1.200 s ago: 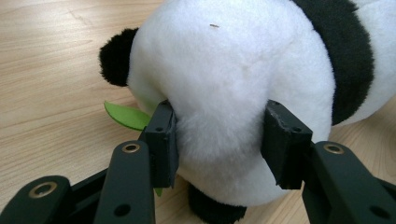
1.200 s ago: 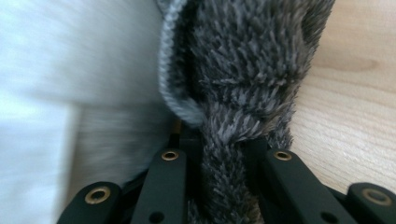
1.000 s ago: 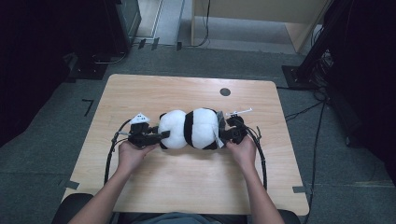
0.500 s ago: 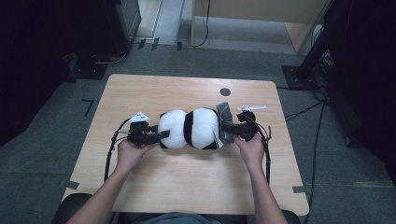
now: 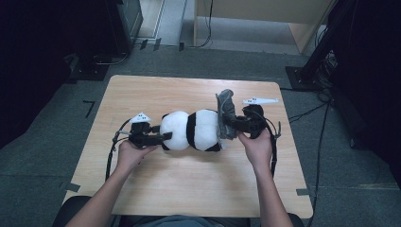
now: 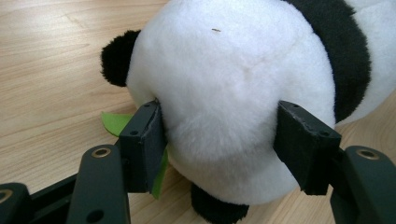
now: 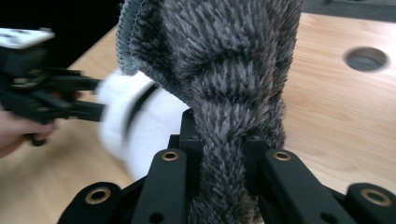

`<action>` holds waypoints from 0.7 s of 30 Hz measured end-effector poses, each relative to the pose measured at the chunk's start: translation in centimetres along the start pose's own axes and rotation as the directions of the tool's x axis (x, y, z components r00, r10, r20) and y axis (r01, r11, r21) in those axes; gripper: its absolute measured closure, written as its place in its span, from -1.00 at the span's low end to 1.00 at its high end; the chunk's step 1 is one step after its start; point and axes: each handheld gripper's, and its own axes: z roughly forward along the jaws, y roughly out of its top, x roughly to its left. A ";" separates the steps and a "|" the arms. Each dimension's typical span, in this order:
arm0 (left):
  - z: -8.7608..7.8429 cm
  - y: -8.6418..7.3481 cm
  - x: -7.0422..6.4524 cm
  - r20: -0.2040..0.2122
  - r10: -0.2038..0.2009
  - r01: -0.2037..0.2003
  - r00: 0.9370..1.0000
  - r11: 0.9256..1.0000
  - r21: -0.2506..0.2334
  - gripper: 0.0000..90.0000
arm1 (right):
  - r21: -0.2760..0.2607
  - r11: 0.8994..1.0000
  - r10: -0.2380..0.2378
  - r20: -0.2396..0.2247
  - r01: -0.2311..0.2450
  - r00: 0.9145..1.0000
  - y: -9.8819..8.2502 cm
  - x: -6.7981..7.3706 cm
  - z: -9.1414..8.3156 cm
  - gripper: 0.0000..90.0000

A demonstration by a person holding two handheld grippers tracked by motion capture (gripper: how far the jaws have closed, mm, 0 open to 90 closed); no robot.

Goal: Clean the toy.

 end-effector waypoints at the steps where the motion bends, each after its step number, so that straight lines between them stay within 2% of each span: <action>1: 0.0 0.0 0.0 0.001 0.000 0.000 1.000 1.000 -0.001 -0.20 | -0.001 1.000 -0.014 -0.016 0.014 1.000 0.2 0.6 0.0 0.74; 6: 0.0 0.0 0.0 0.003 0.007 -0.007 1.000 1.000 -0.001 -0.24 | 0.016 0.998 -0.056 -0.112 0.058 0.992 0.7 3.4 1.3 0.73; 10: 0.0 0.0 0.1 0.006 0.007 -0.007 1.000 1.000 -0.003 -0.24 | 0.058 0.994 -0.080 -0.177 0.091 0.981 0.3 5.2 3.9 0.73; 15: 0.0 -0.1 0.1 0.007 0.006 -0.006 1.000 1.000 -0.006 -0.24 | 0.123 0.984 -0.100 -0.212 0.128 0.972 0.1 6.9 7.4 0.73; 21: 0.0 -0.1 0.1 0.007 0.003 -0.003 1.000 1.000 -0.010 -0.25 | 0.153 0.975 -0.118 -0.253 0.161 0.960 0.2 9.1 11.1 0.71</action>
